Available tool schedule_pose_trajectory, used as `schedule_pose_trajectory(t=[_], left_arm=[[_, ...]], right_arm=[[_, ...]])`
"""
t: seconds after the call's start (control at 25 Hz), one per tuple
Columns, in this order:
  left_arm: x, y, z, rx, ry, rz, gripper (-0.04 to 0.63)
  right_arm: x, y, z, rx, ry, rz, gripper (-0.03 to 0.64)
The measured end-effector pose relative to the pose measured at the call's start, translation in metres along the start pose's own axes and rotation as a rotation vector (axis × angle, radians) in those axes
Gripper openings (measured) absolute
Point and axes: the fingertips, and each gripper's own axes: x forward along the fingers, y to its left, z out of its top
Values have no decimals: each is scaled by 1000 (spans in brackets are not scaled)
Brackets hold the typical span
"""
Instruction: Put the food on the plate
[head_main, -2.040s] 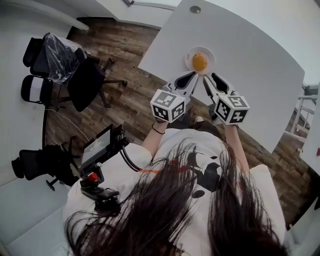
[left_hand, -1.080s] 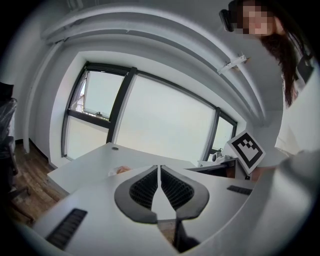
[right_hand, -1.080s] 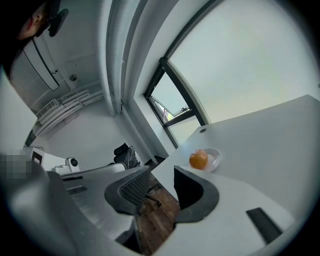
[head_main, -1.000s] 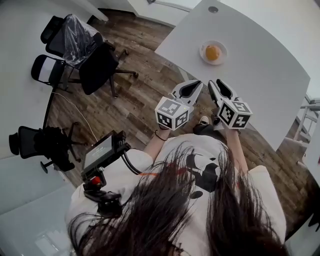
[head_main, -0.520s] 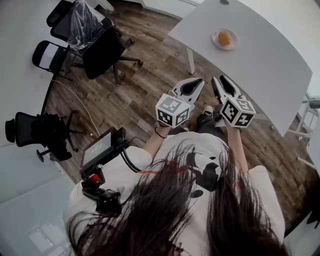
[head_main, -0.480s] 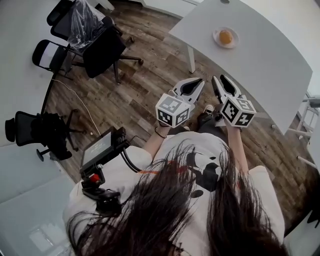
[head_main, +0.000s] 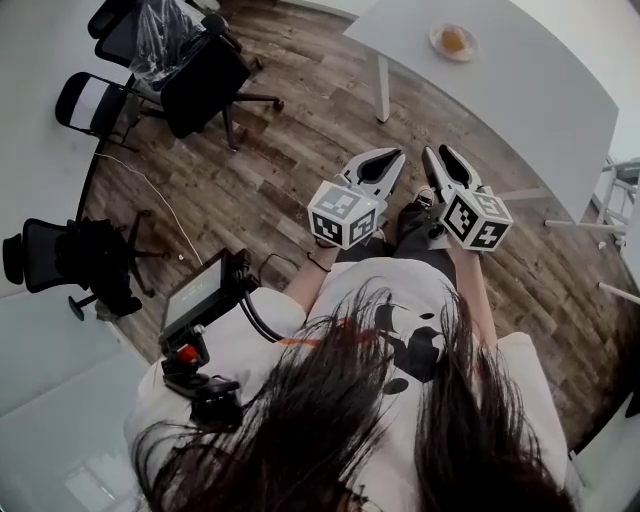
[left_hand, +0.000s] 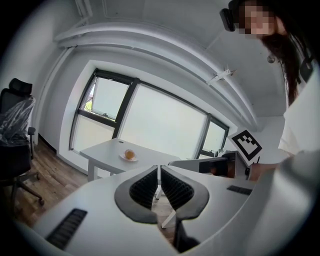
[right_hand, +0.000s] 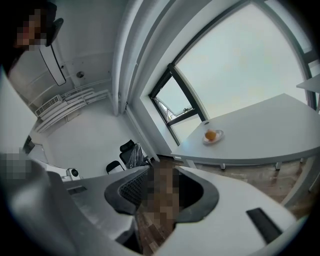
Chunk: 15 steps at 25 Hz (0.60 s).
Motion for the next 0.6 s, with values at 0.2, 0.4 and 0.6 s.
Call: schedule_pose_trajectory(t=[0.2,0.4,0.6], left_arm=[[-2,-4,-3,-20,-5,-11,6],[2,-7,0,-24,-12,-13,6],[4,-5,5,-32,-23,0,6]], right_arm=[[-8,3,-8,-11,20,-12,160],[-7,2,-5,-20,29,-8,160],[-4,7,-2,-28,43,11,160]])
